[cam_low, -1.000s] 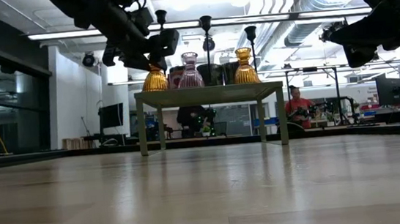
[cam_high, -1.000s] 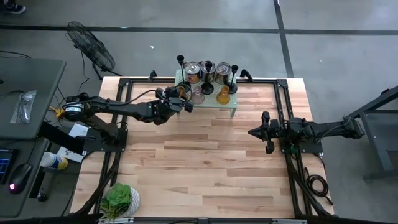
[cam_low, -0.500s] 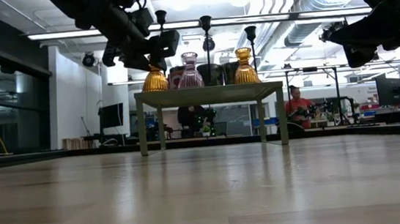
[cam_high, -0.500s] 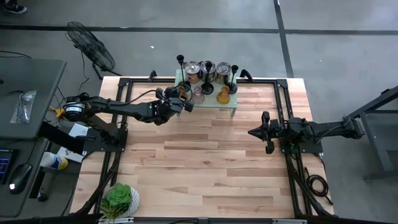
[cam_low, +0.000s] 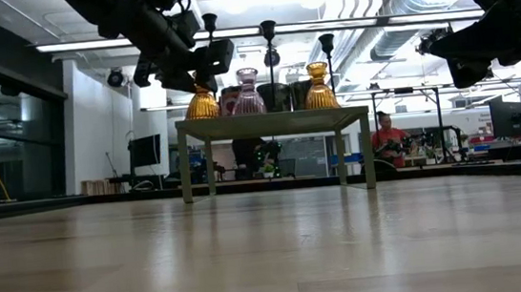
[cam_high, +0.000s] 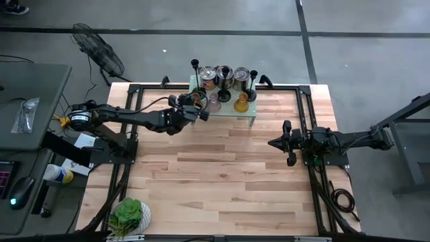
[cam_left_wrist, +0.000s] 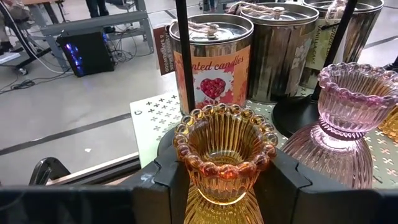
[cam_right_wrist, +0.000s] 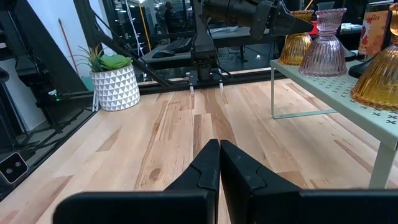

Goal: Pick & Place candle stick holders
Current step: Put the yellow candle holder on the shelf

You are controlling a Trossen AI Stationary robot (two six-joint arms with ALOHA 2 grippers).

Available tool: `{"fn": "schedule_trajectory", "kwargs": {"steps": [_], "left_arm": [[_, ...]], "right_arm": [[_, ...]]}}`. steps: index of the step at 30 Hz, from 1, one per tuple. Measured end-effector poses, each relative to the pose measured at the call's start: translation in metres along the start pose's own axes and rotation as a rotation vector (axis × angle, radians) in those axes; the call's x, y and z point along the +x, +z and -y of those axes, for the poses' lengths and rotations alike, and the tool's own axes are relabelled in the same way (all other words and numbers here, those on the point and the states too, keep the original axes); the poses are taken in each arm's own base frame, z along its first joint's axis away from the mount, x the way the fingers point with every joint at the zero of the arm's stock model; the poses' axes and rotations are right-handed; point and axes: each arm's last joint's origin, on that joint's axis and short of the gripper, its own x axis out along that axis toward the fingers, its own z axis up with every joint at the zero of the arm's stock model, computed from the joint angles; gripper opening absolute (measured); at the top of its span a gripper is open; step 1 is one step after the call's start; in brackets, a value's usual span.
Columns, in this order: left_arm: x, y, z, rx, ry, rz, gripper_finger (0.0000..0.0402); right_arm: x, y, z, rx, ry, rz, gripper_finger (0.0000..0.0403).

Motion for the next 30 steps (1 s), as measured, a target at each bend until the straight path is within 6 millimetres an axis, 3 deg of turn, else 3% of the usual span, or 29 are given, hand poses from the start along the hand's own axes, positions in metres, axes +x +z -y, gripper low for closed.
{"fn": "schedule_trajectory", "kwargs": {"steps": [22, 30], "left_arm": [[0.0000, 0.0000, 0.0011, -0.004, -0.032, -0.011, 0.0136], [0.0006, -0.0021, 0.0010, 0.008, -0.027, -0.018, 0.0157]], "right_arm": [[0.0000, 0.0000, 0.0000, 0.000, 0.000, 0.000, 0.0004], [0.0000, 0.0000, 0.0000, 0.000, 0.000, 0.000, 0.0004]]}}
